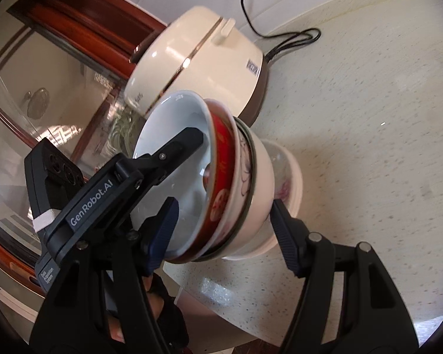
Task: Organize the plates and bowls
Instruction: 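Lift the nested bowls with the left gripper and carry them over the plate stack, then lower the nested bowls onto the flowered plates and open the left gripper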
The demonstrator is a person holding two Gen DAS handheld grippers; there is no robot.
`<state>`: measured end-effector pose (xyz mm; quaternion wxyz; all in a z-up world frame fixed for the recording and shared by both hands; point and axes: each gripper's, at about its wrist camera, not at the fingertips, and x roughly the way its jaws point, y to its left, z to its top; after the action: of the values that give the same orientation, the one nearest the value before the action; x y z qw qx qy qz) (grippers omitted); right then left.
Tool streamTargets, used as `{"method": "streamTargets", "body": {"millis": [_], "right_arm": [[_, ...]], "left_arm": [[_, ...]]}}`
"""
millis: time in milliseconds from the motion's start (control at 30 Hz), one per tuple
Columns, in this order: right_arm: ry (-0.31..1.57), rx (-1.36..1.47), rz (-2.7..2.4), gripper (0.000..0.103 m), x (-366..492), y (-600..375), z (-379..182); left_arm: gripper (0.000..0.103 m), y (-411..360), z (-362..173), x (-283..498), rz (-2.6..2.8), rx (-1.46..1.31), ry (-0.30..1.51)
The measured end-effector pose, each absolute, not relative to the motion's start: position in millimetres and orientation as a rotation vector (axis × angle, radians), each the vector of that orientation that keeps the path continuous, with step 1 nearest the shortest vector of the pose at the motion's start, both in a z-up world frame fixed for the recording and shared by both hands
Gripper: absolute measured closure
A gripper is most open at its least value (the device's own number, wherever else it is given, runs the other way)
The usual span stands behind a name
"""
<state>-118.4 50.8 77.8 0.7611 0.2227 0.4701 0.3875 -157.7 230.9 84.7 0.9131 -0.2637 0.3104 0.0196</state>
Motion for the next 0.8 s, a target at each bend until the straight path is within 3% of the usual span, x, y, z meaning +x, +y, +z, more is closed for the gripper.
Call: {"method": "streamTargets", "body": {"millis": [700,767,800], "right_arm": [[1.092,0.381,0.828,0.034,-108,106,49],[1.073,0.370,0.822,0.032,-107,105,51],[1.058,0.356,0.816,0.024,-108,102,54]], "left_arm": [[0.048,277,48,-156,0.093,-0.635,0.665],[0.044,279,51,-159,0.089,-0.635,0.636],[0.038,281,53,-160,0.093,-0.638,0.620]]}}
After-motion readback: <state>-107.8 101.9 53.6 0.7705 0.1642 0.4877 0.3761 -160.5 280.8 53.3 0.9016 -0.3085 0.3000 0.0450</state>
